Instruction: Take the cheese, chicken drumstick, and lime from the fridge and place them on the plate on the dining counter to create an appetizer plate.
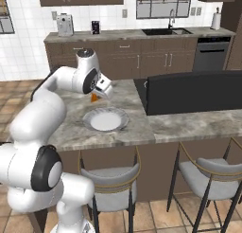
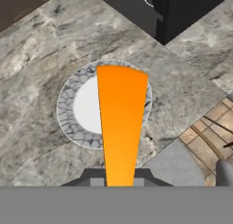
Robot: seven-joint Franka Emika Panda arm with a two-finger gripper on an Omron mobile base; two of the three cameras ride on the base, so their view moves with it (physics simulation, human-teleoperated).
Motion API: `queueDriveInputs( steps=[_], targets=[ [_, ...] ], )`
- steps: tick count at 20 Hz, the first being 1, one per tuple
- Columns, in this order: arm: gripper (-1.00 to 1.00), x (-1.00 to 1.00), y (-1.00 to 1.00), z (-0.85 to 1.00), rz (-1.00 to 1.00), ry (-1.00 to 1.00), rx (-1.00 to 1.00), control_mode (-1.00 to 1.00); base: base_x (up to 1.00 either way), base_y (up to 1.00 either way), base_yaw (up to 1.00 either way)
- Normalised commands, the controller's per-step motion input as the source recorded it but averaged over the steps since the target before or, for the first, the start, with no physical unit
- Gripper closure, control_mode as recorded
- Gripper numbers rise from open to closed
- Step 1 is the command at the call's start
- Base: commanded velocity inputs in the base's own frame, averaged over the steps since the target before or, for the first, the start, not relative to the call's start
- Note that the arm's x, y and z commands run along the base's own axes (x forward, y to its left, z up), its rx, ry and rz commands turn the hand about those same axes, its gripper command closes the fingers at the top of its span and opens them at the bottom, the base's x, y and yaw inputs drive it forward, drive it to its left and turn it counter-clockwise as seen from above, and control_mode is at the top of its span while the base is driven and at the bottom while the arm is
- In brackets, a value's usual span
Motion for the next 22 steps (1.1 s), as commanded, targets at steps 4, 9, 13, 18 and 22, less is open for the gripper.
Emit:
queueDriveInputs(
  steps=[4, 9, 13, 18, 22],
  targets=[
    [1.00, 0.13, 0.00, -0.53, 0.03, 0.12, 0.00, -1.00, 0.00, 0.00, 0.00],
    [1.00, 0.24, 0.00, -0.56, 0.04, 0.12, 0.00, -1.00, 0.00, 0.00, 0.00],
    [1.00, 0.31, 0.00, -0.53, 0.05, 0.11, 0.00, -1.00, 0.00, 0.00, 0.00],
    [1.00, 0.32, 0.00, -0.50, 0.05, 0.10, 0.00, -1.00, 0.00, 0.00, 0.00],
    [1.00, 0.35, 0.00, -0.48, 0.05, 0.10, 0.00, -1.00, 0.00, 0.00, 0.00]
  ],
)
